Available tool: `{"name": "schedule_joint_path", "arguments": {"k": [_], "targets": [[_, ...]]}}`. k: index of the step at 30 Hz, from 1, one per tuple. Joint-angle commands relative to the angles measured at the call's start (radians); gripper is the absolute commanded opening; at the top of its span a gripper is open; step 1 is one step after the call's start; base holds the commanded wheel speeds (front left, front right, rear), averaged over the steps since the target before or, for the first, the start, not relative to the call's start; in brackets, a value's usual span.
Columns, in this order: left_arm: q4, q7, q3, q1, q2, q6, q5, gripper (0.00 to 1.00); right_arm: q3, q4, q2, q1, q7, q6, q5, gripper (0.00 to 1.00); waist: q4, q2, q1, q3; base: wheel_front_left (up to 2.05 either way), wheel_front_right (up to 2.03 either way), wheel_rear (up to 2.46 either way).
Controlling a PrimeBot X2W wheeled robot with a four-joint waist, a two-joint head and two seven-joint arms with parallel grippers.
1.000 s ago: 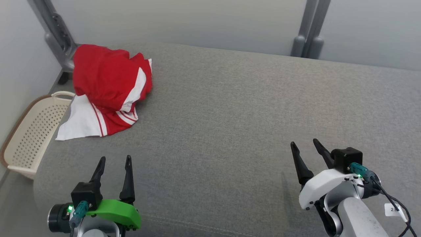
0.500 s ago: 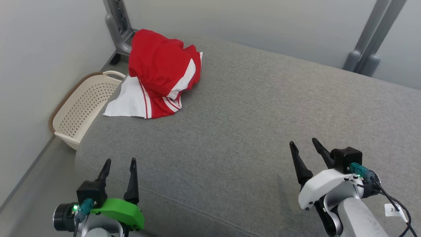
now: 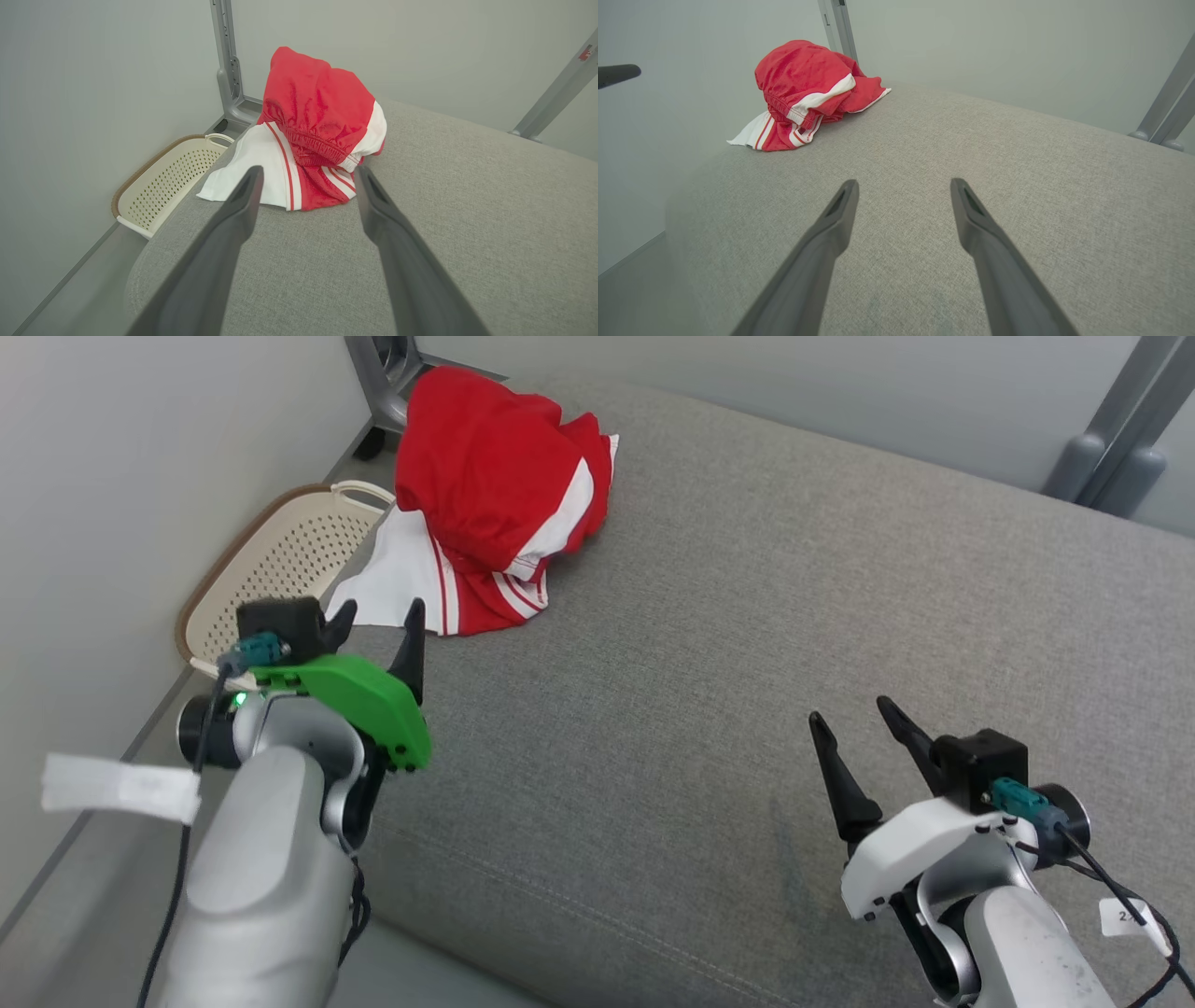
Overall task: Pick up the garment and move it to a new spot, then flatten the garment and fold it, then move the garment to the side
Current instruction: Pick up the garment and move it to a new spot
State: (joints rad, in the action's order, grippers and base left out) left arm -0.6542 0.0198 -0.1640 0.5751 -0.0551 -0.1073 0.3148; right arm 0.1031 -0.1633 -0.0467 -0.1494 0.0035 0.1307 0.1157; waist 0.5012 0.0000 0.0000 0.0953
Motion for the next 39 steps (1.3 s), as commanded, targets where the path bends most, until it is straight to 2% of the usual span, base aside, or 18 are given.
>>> {"name": "schedule_joint_path", "arguments": {"k": [1,7,10,15,22,24,27,28,29,30,39], "targets": [[-0.006,0.012,0.002,0.035,-0.003,-0.007,0.01,1.0,0.002,0.015,-0.007,-0.011,0.005,0.0,-0.008,1.0,-0.055,0.0,0.0,0.068,0.0,0.0,0.0],[-0.116,0.171,0.015,0.246,-0.027,-0.01,0.05,1.0,0.015,0.174,-0.007,-0.029,0.082,0.0,-0.065,1.0,-0.135,0.0,0.0,0.213,0.0,0.0,0.0],[-0.159,0.214,0.016,0.333,-0.049,-0.01,0.05,1.0,0.009,0.256,-0.007,-0.045,0.109,0.0,-0.101,1.0,-0.167,0.0,0.0,0.285,0.0,0.0,0.0],[-0.225,0.229,0.021,0.428,-0.087,0.004,0.043,1.0,0.014,0.343,-0.006,-0.074,0.133,0.0,-0.131,1.0,-0.215,0.0,0.0,0.372,0.0,0.0,0.0],[-0.316,0.277,0.009,0.519,-0.127,0.017,0.031,1.0,0.024,0.4,-0.006,-0.086,0.161,0.0,-0.157,1.0,-0.24,0.0,0.0,0.451,0.0,0.0,0.0],[-0.337,0.269,0.005,0.536,-0.152,0.035,0.016,1.0,0.032,0.407,-0.006,-0.084,0.157,0.0,-0.153,1.0,-0.249,0.0,0.0,0.464,0.0,0.0,0.0],[-0.369,0.256,0.003,0.543,-0.16,0.066,0.01,1.0,0.035,0.402,-0.006,-0.073,0.149,0.0,-0.14,1.0,-0.259,0.0,0.0,0.473,0.0,0.0,0.0],[-0.378,0.25,0.001,0.546,-0.165,0.071,0.007,0.91,0.036,0.4,-0.006,-0.068,0.145,0.0,-0.134,1.0,-0.262,0.0,0.0,0.474,0.0,0.0,0.0],[-0.384,0.244,0.0,0.549,-0.169,0.073,0.007,0.41,0.037,0.4,-0.006,-0.065,0.143,0.0,-0.133,1.0,-0.264,0.0,0.0,0.476,0.0,0.0,0.0],[-0.391,0.235,0.002,0.553,-0.17,0.074,0.011,0.0,0.036,0.398,-0.006,-0.064,0.142,0.0,-0.131,1.0,-0.265,0.0,0.0,0.477,0.0,0.0,0.0],[-0.433,0.19,-0.02,0.576,-0.155,0.061,0.007,0.0,0.048,0.352,-0.006,-0.074,0.124,0.0,-0.099,1.0,-0.259,0.0,0.0,0.422,0.0,0.0,0.0]]}}
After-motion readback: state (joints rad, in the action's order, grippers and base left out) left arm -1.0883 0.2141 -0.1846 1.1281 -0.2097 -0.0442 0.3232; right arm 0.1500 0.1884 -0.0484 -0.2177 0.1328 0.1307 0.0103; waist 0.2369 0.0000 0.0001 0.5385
